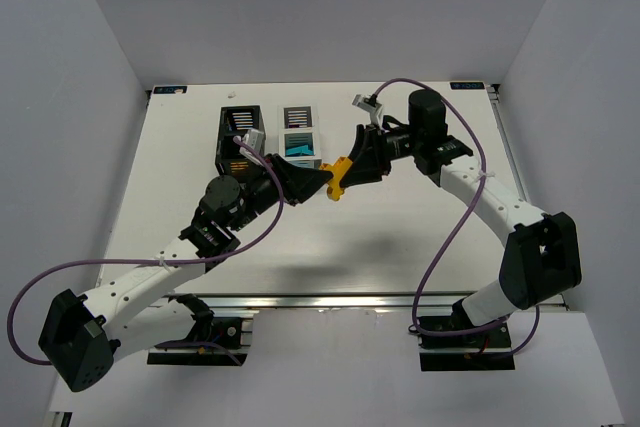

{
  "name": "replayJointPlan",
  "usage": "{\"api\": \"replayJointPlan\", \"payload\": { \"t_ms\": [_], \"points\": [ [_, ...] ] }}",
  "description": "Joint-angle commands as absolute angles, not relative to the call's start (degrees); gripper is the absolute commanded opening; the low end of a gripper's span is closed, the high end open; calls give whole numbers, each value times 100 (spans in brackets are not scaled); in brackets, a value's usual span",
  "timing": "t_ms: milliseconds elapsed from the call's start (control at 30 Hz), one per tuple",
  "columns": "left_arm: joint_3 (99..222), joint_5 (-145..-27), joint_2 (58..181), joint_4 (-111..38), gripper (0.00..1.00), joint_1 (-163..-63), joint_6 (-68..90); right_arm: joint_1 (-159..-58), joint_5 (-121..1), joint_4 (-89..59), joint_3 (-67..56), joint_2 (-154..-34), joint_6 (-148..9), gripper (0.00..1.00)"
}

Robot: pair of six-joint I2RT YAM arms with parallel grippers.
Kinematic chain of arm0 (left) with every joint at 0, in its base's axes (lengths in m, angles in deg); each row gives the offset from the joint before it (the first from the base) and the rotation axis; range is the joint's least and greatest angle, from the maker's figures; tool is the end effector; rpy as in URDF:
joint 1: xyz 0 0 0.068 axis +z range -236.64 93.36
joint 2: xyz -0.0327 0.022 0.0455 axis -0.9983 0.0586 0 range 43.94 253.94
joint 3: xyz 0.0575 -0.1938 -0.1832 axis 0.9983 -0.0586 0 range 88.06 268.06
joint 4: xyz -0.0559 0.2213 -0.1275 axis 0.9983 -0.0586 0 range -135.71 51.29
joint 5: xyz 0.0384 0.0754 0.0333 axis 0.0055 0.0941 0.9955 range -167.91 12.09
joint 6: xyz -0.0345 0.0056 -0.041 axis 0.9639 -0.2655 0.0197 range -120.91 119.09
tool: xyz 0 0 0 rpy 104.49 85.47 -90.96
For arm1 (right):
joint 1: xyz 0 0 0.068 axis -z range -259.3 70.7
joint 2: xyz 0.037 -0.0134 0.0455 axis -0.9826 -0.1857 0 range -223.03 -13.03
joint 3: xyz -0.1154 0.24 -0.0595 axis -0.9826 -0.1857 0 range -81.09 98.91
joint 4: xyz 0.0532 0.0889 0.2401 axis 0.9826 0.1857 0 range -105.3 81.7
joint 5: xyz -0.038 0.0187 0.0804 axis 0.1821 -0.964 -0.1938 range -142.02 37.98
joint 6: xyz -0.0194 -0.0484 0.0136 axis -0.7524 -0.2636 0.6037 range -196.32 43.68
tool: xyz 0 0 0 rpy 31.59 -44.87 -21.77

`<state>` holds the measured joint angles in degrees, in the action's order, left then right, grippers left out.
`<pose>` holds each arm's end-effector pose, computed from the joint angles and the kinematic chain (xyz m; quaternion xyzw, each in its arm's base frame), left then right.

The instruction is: Sort the legos into containers by color

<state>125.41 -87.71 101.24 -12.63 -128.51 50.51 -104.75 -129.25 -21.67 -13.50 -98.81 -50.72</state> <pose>0.1722 -0.1624 0.3201 0.0080 0.6688 -0.5782 0.4674 0.2852 0.1741 0.3406 -0.3928 0.6070 0.6493 0.2359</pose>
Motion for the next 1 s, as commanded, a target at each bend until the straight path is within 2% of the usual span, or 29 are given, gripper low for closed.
{"api": "replayJointPlan", "payload": {
  "t_ms": [0,67,200,300,800,967],
  "points": [
    [12586,-8766,10072,-1173,0,-12865,5042,-10461,-13156,-2619,-1341,-9881,-4925,43],
    [12594,-8731,10054,-1199,0,-12865,5025,-10461,-13227,-2646,-1385,-9855,-4925,40],
    [12647,-8696,10037,-1314,0,-12839,4946,-10461,-13367,-2707,-1455,-9837,-4916,16],
    [12691,-8705,9984,-1402,0,-12716,4884,-10461,-13508,-2777,-1499,-9820,-4873,8],
    [12920,-8977,9606,-1981,0,-11996,4673,-10452,-13517,-2682,-1649,-9670,-5012,4],
    [13349,-8179,9588,-3429,0,-11767,4375,-10452,-12991,-777,-1088,-9696,-6926,4]
  ]
}}
